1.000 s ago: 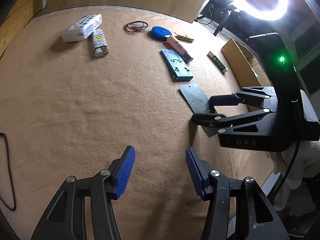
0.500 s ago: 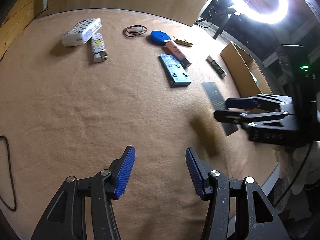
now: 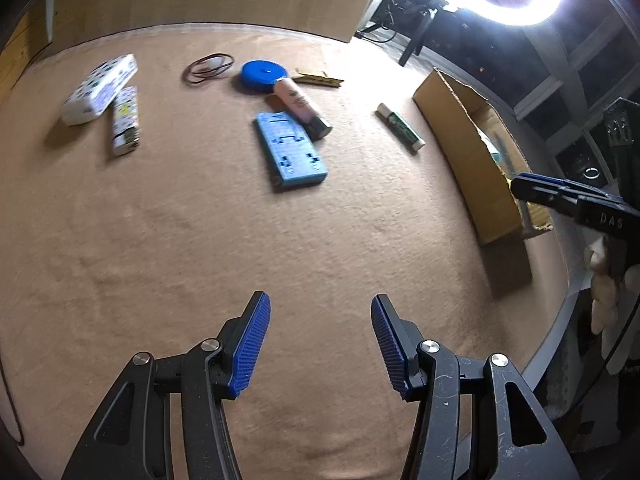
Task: Organize objects
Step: 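Carry the black card into the box and open the right gripper, then move the left tool to the patterned lighter while the right tool approaches the green glue stick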
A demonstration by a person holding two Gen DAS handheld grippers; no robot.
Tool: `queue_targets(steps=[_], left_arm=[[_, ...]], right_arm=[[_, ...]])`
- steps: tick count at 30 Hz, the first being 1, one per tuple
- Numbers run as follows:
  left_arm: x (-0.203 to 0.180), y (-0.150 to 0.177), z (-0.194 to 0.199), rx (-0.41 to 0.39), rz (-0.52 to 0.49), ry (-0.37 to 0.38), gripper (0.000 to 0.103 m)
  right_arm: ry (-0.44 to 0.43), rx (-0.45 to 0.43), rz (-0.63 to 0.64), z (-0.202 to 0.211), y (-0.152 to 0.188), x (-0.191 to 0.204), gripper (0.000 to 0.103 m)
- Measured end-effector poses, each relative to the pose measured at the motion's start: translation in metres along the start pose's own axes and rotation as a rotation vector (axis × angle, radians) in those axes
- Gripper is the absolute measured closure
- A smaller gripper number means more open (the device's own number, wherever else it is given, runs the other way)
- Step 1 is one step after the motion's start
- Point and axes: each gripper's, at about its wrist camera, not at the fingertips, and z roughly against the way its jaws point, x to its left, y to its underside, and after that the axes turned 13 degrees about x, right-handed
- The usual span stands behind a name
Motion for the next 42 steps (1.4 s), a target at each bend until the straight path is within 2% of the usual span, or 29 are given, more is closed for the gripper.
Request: queue_targets(steps=[9,16,18,21,28,37,42], left_arm=[[-0.011,-0.011,-0.006,0.011,-0.016,-0.001,0.047],[-0.012,-0.015,-0.004,0.013,-0.014,-0.007,0.047],[-0.011,-0.016,-0.004,0.014,-0.013,-0.008,0.047],[-0.01,-0.016,-0.004,0.014,-0.013,-0.009,0.047],[-0.005,-0.015,0.001,0.009,-0.009,-0.013,0.047],[0.012,-0.008,0.014,-0.005,0.019,-0.029,0.047],[0.026,-0.005,0.024,-0.018,0.054,-0.045,0.047]], right_arm=[[0.042,-0.037,-0.16,0.009,0.008,-0.074,0.056],[0.051,-0.038,-0.211,0.005,0.009,-0.097,0.056],[0.059,-0.045,-0.21,0.005,0.008,-0.097,0.055],[0.083,-0.054,-0.208,0.007,0.007,-0.094,0.047],[0.072,-0.078,-0.195,0.012,0.003,-0.084,0.047],[-0.055,-0.137,-0.178,0.021,0.0,-0.053,0.047],[-0.113,-0.14,-0.136,0.015,-0.006,-0.026,0.047]])
